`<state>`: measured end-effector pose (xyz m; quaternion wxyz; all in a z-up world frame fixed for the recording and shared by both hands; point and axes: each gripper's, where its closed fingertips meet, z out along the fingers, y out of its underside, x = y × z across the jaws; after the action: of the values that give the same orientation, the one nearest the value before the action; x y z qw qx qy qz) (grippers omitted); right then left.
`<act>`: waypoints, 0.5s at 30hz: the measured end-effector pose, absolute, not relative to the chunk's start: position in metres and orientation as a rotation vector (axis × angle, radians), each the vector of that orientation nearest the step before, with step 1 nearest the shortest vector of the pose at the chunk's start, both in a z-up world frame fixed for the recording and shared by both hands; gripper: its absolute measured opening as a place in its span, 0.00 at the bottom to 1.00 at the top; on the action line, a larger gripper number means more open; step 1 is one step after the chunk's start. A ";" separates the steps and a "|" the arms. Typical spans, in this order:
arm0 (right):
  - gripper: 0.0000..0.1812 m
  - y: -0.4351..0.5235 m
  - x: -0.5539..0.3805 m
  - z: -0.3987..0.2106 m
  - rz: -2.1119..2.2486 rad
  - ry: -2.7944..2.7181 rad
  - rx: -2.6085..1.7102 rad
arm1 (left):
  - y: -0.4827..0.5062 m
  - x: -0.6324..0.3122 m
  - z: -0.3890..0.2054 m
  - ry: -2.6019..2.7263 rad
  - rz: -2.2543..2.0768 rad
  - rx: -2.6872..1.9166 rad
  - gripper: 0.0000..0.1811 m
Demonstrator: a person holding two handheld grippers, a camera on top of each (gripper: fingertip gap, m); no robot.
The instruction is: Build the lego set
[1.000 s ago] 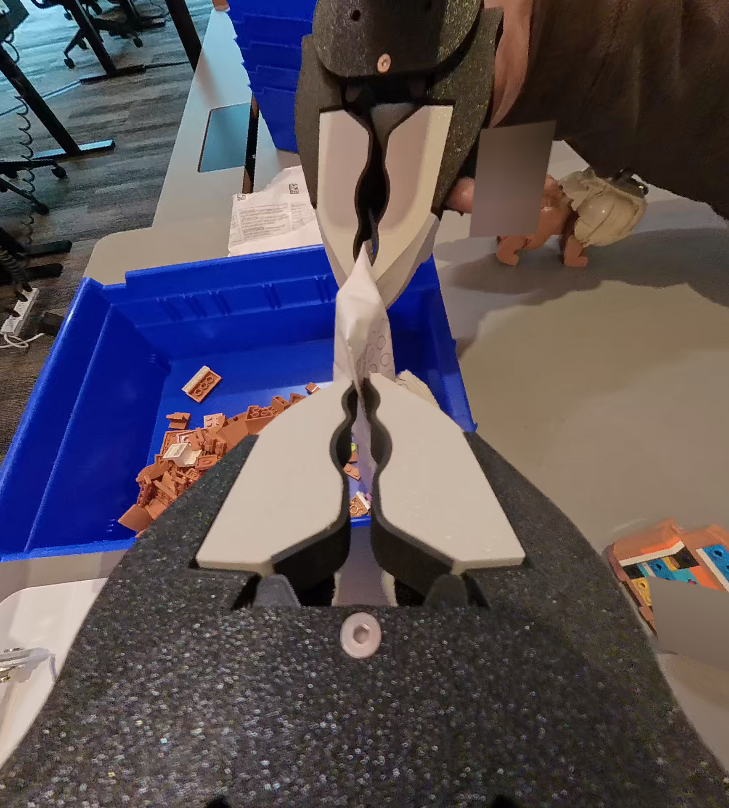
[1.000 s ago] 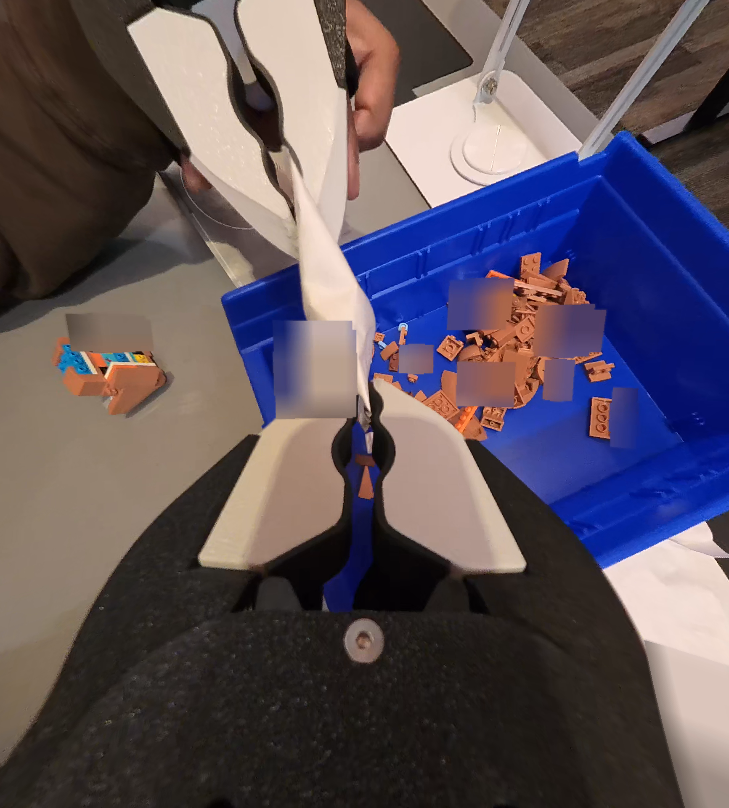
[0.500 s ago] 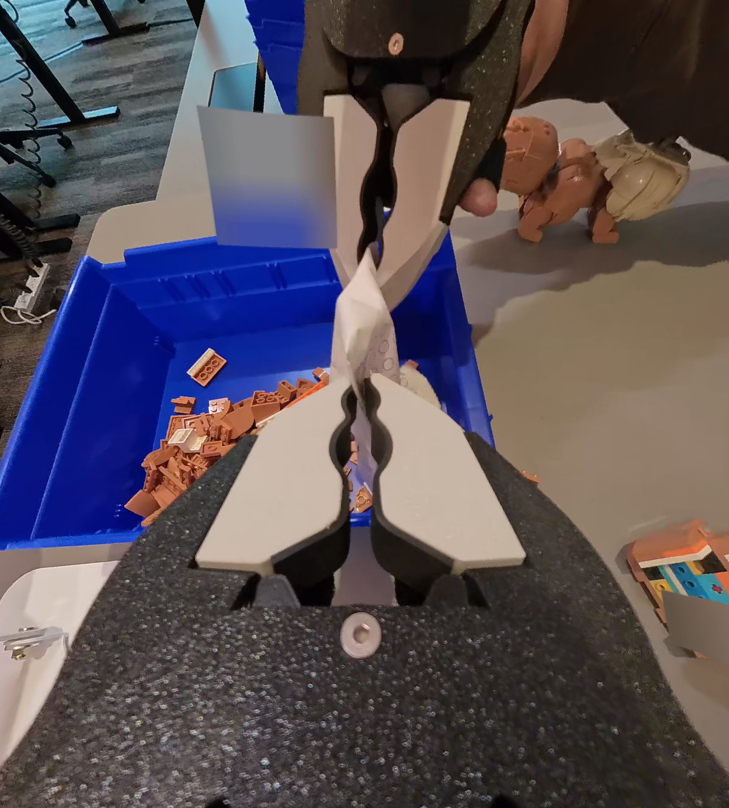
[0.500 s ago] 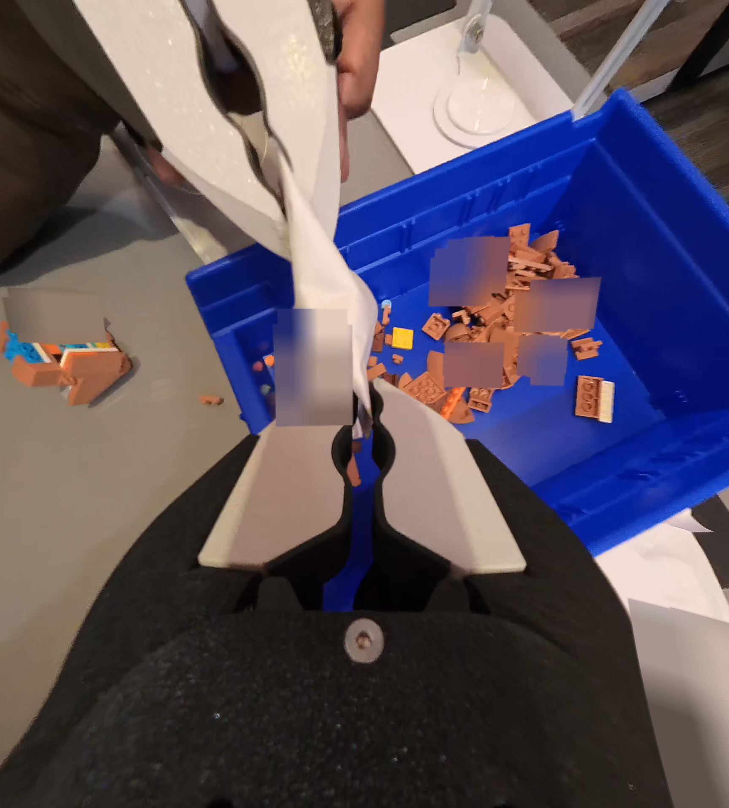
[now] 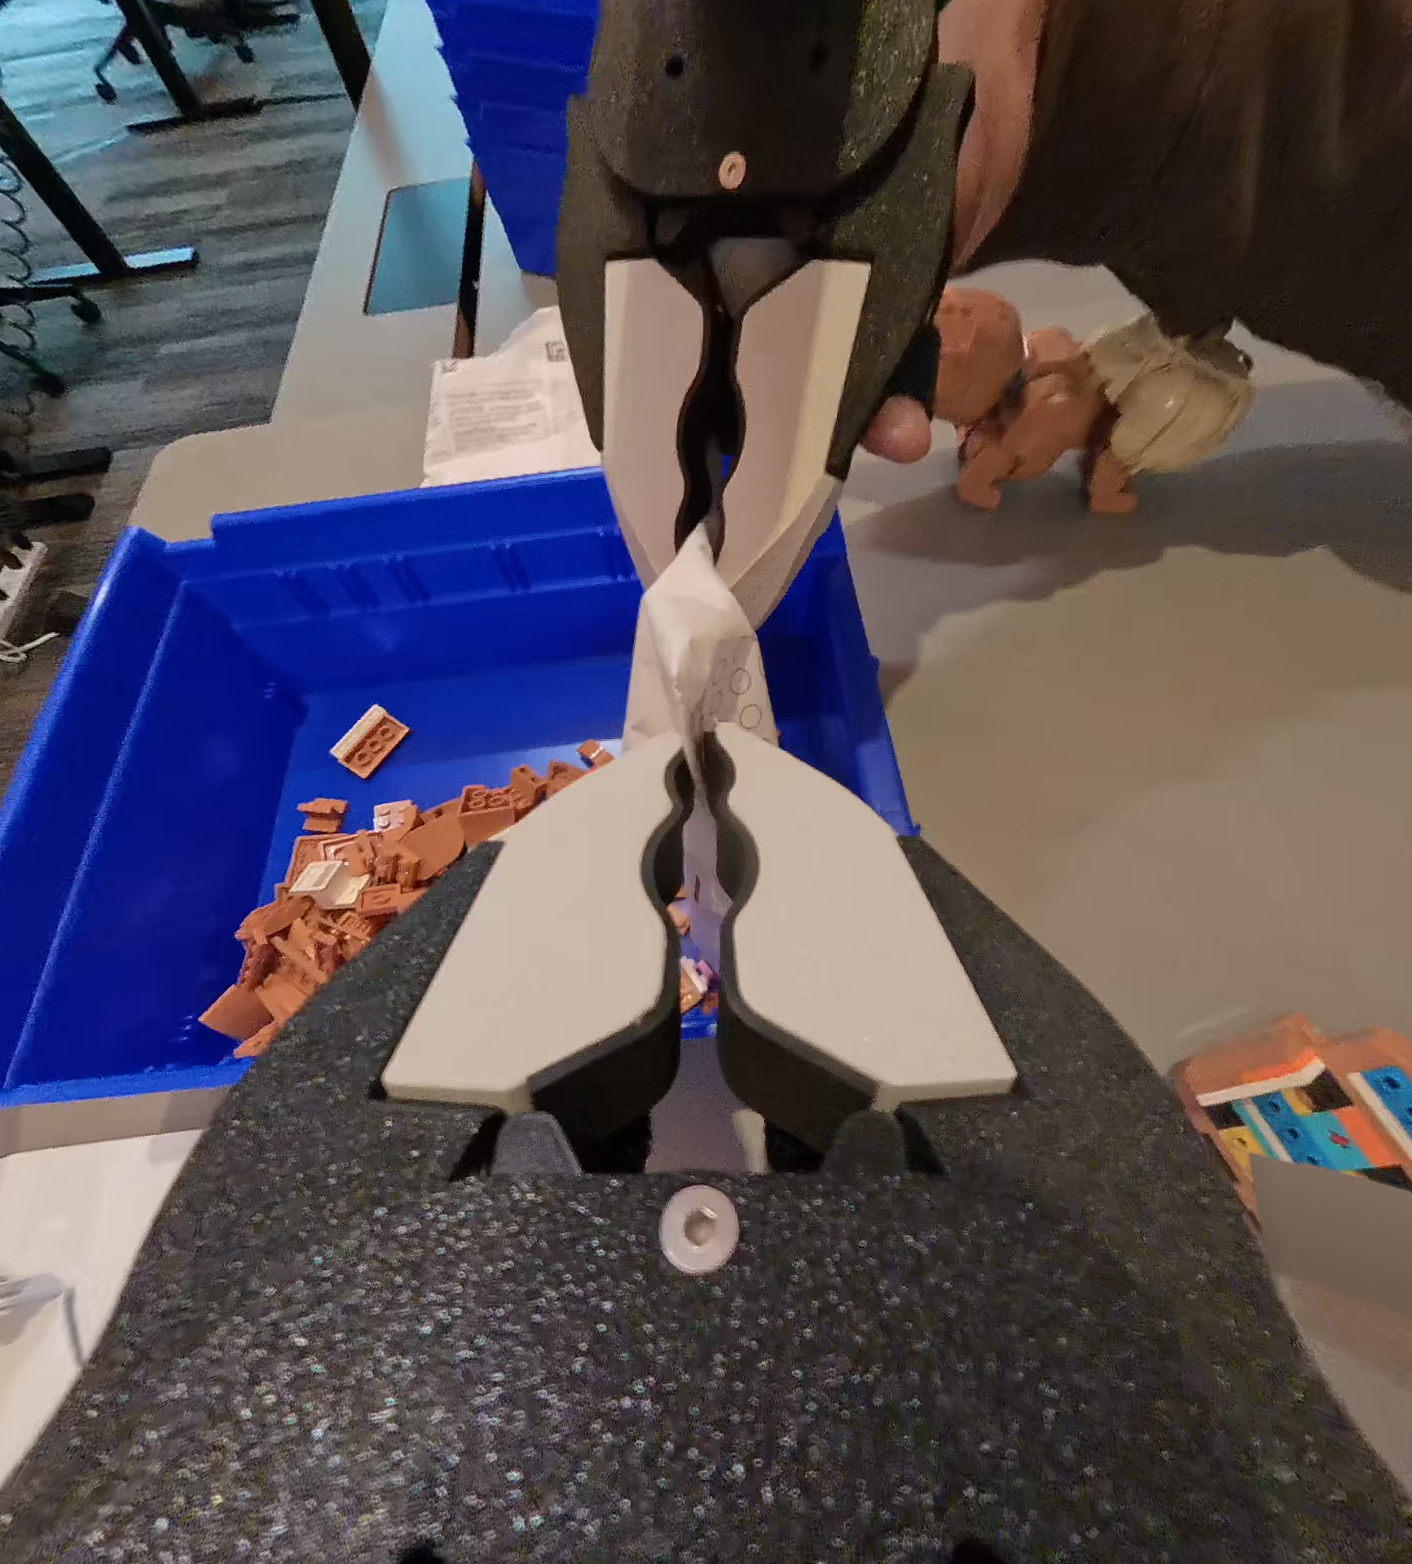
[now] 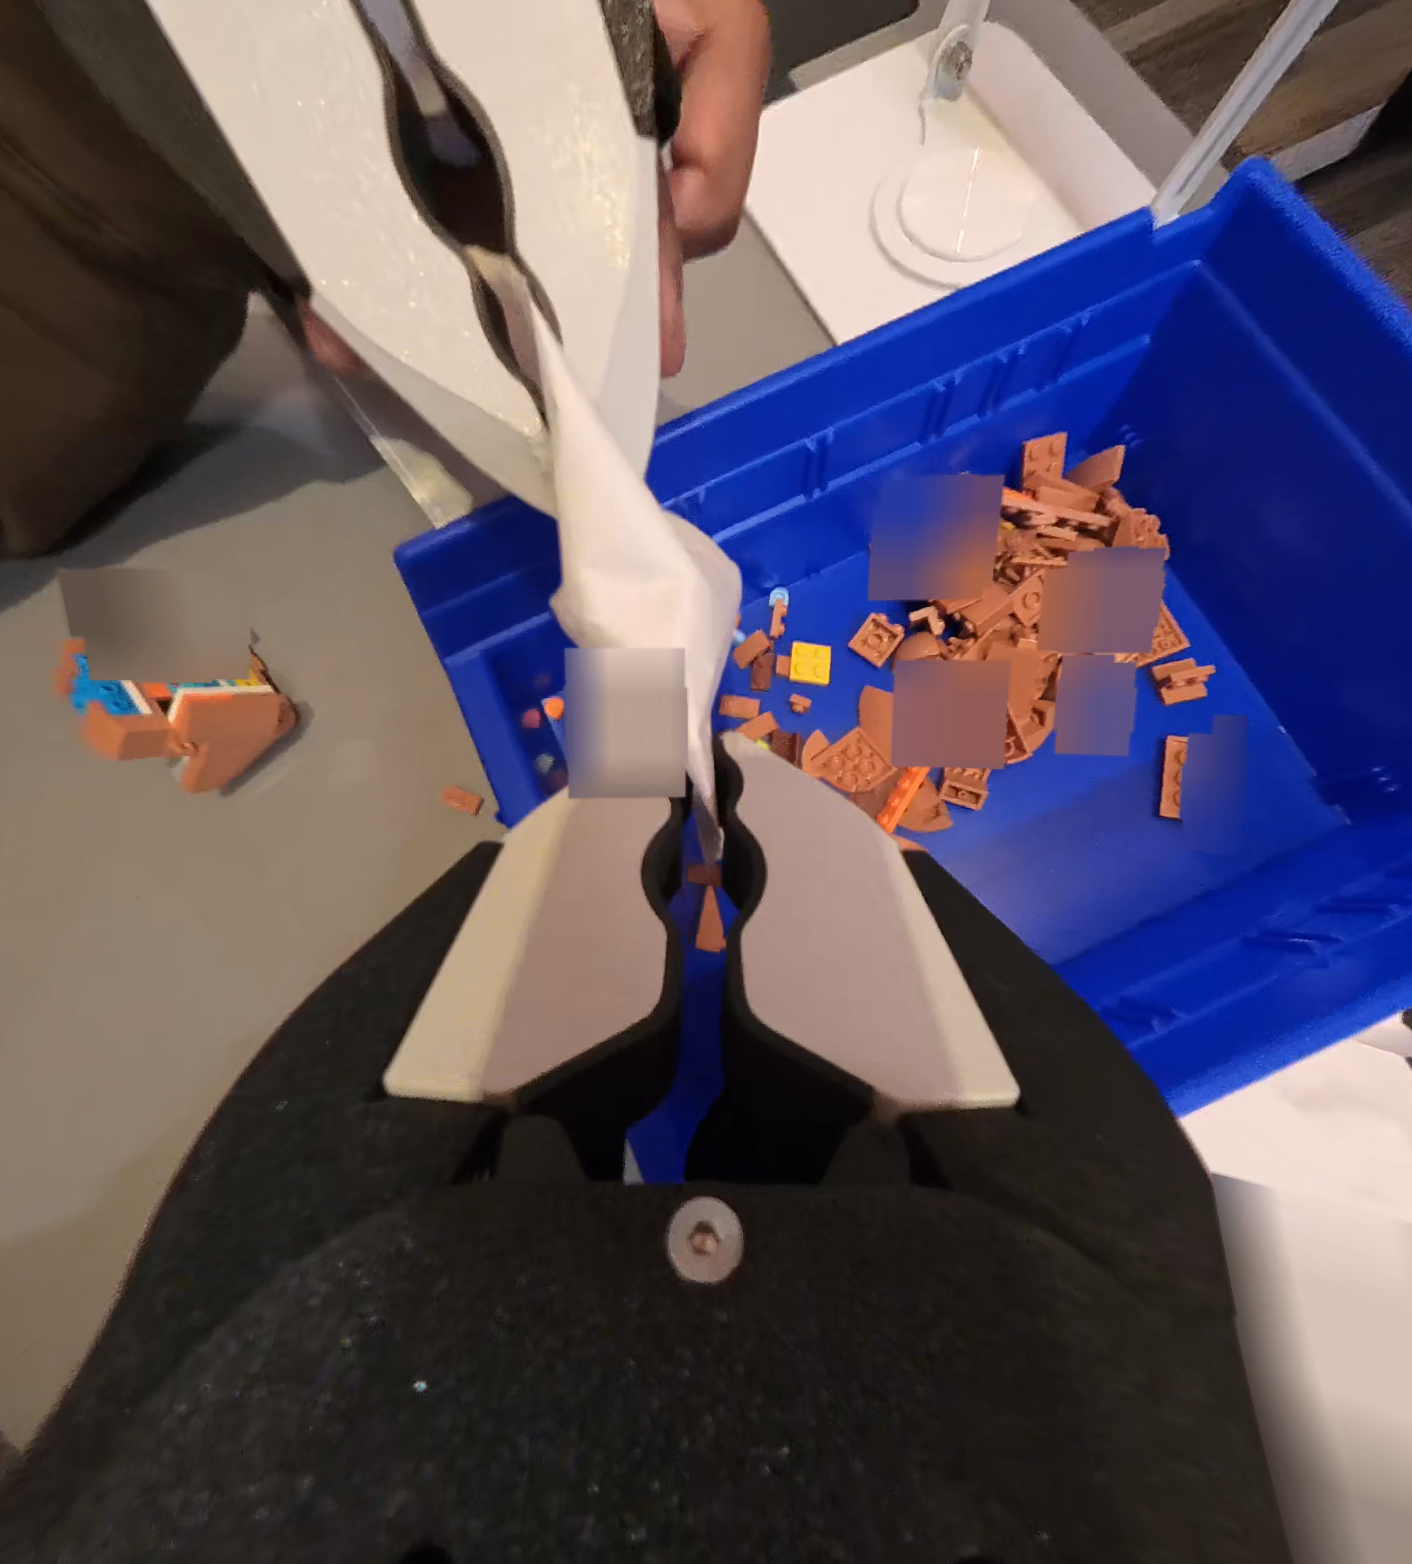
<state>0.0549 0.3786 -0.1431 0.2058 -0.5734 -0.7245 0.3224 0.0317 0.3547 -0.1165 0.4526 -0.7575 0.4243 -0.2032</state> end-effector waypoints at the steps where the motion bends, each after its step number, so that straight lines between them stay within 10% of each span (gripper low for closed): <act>1: 0.02 0.379 0.056 -0.144 0.867 -2.032 -1.589 | 0.355 0.030 -0.120 1.064 -0.474 -1.885 0.01; 15: 0.02 0.380 0.054 -0.147 0.876 -2.012 -1.618 | 0.355 0.035 -0.127 1.077 -0.485 -1.913 0.02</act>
<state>0.0539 0.3802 -0.1465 0.2062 -0.5806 -0.7221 0.3146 0.0347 0.3547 -0.1268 0.4321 -0.7674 0.4320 -0.1944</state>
